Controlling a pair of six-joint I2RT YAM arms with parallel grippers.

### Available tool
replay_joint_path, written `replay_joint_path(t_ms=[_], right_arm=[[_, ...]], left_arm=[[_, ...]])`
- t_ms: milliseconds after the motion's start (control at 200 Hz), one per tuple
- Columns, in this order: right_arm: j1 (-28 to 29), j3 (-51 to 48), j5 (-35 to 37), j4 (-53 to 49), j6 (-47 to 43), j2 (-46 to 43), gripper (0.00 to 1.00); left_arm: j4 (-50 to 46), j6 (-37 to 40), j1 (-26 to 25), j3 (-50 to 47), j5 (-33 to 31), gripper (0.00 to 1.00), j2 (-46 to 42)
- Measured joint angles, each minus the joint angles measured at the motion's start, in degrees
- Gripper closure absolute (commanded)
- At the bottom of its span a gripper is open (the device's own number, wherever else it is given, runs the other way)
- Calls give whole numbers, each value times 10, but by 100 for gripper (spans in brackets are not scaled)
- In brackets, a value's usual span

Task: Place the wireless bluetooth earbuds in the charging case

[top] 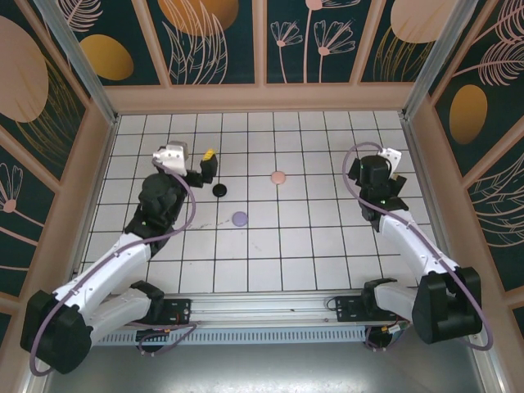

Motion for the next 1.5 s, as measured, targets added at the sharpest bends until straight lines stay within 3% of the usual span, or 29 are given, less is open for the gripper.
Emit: replay_joint_path(t_ms=[320,586,841,961,1221,1501], right_arm=[[-52,-129,-46,245,-51,45,1],[-73,-201,-74,442,-73,121,1],[-105,-274,-153,618,-92,168,1],[-114,-275,-193,681,-101,208,1],[-120,-260,-250,686,-107,222,1],[-117,-259,-256,687,-115,222,1]], left_arm=[[120,39,107,-166,-88,1,-24],[333,41,160,-251,-88,1,153],[479,37,214,-261,-4,1,280],[479,36,227,-245,34,1,307],[460,18,276,-203,138,1,308],[439,3,279,-197,142,1,309]])
